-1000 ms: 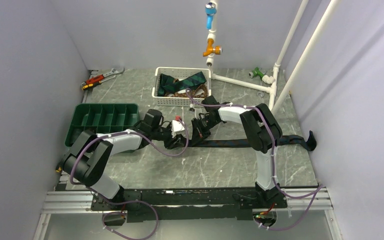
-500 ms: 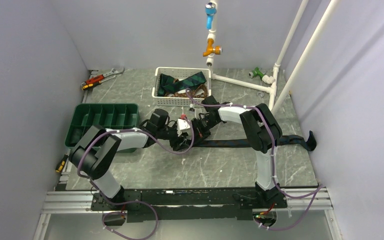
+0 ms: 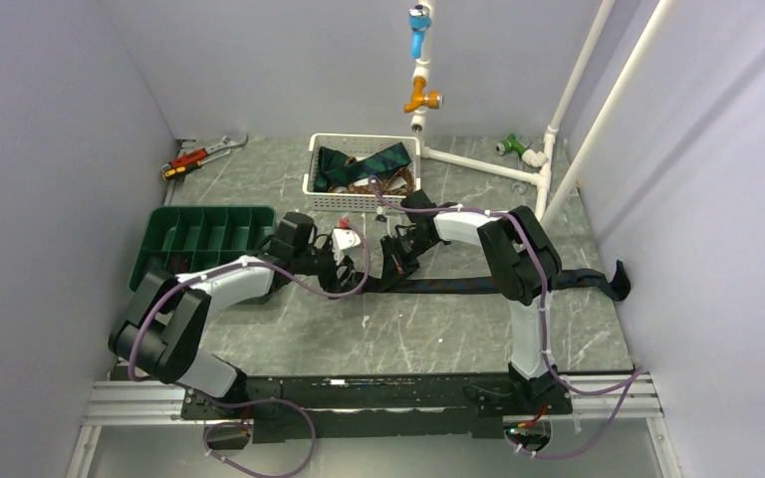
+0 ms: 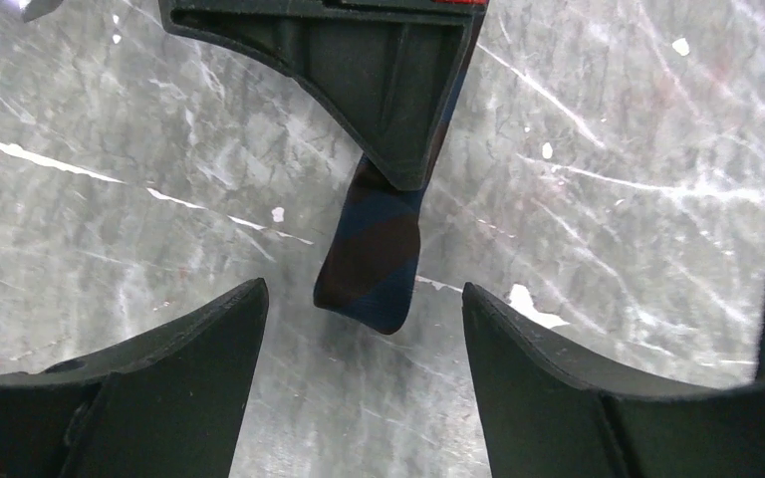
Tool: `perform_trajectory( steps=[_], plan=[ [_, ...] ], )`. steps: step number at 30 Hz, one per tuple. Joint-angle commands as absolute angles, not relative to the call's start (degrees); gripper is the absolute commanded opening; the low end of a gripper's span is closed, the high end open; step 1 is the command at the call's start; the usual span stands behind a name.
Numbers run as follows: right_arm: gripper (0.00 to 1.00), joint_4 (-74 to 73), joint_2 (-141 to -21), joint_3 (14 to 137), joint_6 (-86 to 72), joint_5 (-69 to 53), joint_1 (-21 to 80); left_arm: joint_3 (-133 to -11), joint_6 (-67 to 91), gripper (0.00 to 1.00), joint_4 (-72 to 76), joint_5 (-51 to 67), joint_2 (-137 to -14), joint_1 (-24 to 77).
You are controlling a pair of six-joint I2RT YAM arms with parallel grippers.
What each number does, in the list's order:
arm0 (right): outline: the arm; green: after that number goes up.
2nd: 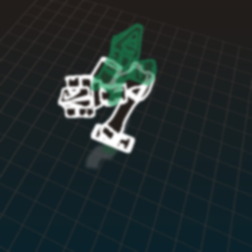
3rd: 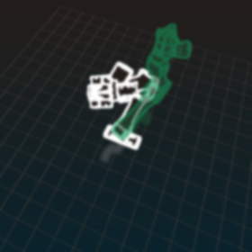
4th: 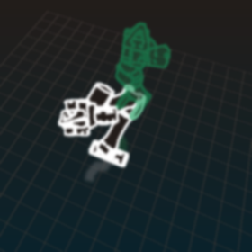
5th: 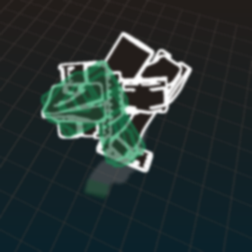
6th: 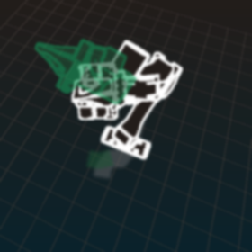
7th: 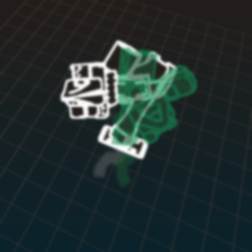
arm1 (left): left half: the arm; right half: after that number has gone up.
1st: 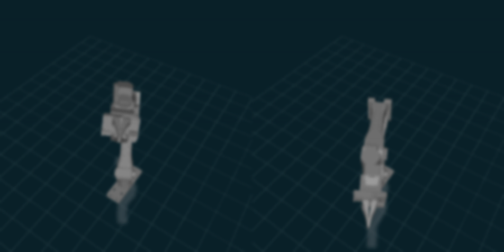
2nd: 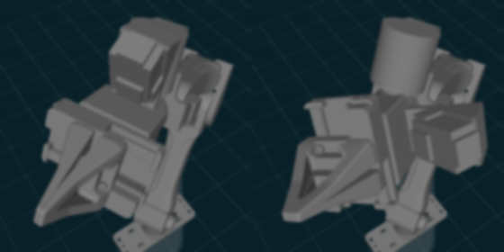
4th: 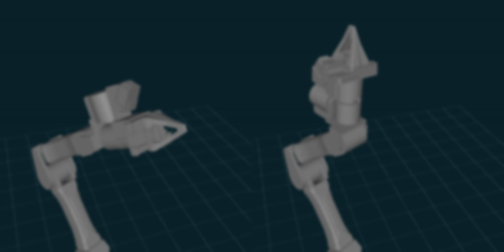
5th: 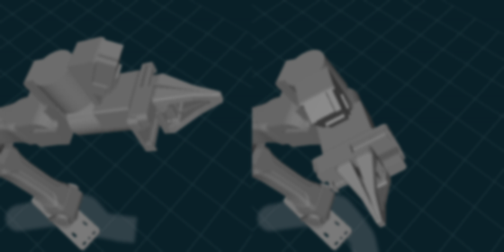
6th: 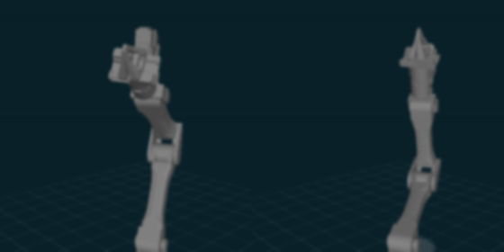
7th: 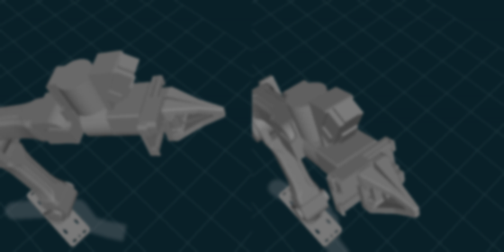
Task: Roll the ties
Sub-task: Roll the tie at the center of the board.
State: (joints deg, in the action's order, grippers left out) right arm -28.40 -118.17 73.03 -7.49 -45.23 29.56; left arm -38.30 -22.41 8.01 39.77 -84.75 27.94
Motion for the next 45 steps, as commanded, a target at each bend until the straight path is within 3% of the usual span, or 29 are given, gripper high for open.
perform_trajectory(
  steps=[1, 5, 12, 18, 23, 33, 43, 45],
  plan=[
    [0.00, -30.51, -118.93, 74.34, -5.07, -41.41, 29.35, -46.08, -20.57, 0.76, -5.25, 40.22, -82.70, 28.08],
    [0.00, -30.80, -119.15, 74.48, -5.13, -41.56, 29.36, -52.70, -24.08, 0.73, -16.64, 36.61, -86.68, 29.43],
    [0.00, -31.19, -120.20, 75.12, -5.17, -41.82, 29.36, -55.01, -17.95, 0.64, -15.85, 33.41, -91.47, 29.53],
    [0.00, -31.61, -120.56, 75.57, -4.86, -41.93, 29.41, -51.31, -18.61, 0.72, -9.88, 38.72, -90.36, 29.46],
    [0.00, -32.53, -120.42, 75.54, -4.22, -41.63, 29.28, -50.66, -19.29, 0.53, -8.53, 41.64, -93.01, 29.51],
    [0.00, -32.50, -121.11, 75.56, -4.05, -41.62, 29.11, -47.24, -13.24, 0.33, 1.98, 45.05, -89.51, 28.96],
    [0.00, -32.21, -120.78, 75.98, -4.98, -42.78, 29.11, -50.89, -5.83, 0.28, 8.69, 45.88, -95.12, 32.55],
    [0.00, -31.64, -120.04, 75.84, -5.37, -43.57, 28.90, -50.89, -5.61, 0.24, 9.55, 46.10, -96.77, 32.61]
  ],
)
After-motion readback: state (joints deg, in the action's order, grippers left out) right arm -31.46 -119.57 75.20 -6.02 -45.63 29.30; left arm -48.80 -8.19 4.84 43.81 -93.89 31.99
